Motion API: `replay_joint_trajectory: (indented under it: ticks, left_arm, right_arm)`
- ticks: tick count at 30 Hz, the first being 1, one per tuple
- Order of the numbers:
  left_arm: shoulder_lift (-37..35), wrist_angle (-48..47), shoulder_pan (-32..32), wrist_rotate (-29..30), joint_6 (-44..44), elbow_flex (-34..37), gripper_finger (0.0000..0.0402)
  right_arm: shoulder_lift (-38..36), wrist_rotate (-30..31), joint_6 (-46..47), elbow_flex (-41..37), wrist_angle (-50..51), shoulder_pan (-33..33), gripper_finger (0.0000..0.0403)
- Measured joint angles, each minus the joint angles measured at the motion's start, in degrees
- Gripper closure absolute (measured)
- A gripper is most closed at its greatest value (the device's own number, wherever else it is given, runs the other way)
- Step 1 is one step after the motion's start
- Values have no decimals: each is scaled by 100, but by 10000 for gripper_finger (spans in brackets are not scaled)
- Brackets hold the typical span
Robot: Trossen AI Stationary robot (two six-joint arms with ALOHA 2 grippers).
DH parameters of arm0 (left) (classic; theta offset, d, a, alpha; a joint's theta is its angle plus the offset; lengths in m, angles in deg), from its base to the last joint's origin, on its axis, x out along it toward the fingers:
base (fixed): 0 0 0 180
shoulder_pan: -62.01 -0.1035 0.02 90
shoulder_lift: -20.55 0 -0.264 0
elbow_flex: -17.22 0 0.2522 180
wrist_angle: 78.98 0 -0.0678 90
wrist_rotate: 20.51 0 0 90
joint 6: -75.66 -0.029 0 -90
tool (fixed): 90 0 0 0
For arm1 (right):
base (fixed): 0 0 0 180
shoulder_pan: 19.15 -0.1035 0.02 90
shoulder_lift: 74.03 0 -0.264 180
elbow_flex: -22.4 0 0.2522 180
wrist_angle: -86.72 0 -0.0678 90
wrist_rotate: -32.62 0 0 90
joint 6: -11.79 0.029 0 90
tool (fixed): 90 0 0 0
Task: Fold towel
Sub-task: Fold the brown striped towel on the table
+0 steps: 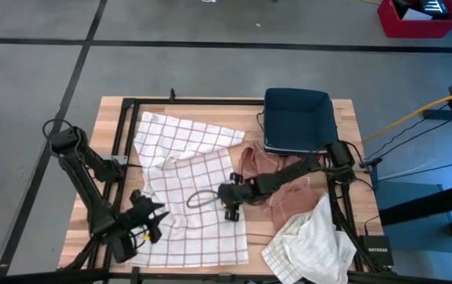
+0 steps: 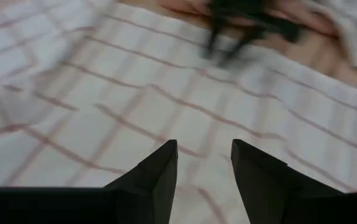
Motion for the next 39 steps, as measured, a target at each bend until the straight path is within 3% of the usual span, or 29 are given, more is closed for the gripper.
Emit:
replay_joint_trajectory:
  ticks: [5, 8, 13, 16, 20, 25, 30, 33, 39]
  left_arm:
    - [1, 41, -385, 41, 340, 461, 259]
    - [-1, -3, -629, 48, 304, 567, 259]
    - [-125, -6, -1366, -19, -792, 526, 259]
    - [-267, 102, -1931, -248, -1761, 486, 259]
    - [-314, 457, -2572, -626, -2827, 526, 259]
    - [-312, 1419, -2886, -1307, -3736, 823, 259]
    - [-312, 1711, -2773, -1430, -3589, 1049, 259]
    - [-312, 1735, -2659, -1443, -3343, 1168, 259]
    - [-312, 2268, -2479, -1455, -3117, 1454, 259]
  right_arm:
    - [2, 32, 480, -2, 162, -368, 259]
    - [-94, 427, 557, -14, 443, -490, 259]
    - [-735, 545, 127, 12, 841, -339, 259]
    - [-1225, 801, -399, 166, 1054, 51, 259]
    - [-1283, 1006, -1091, 338, 1183, 840, 259]
    - [-1073, 604, -1540, 577, 1092, 2032, 259]
    - [-630, -262, -1760, 716, 1120, 2983, 259]
    - [-337, -725, -1969, 712, 1486, 3346, 259]
    - [-99, -1025, -2593, 732, 1798, 3680, 259]
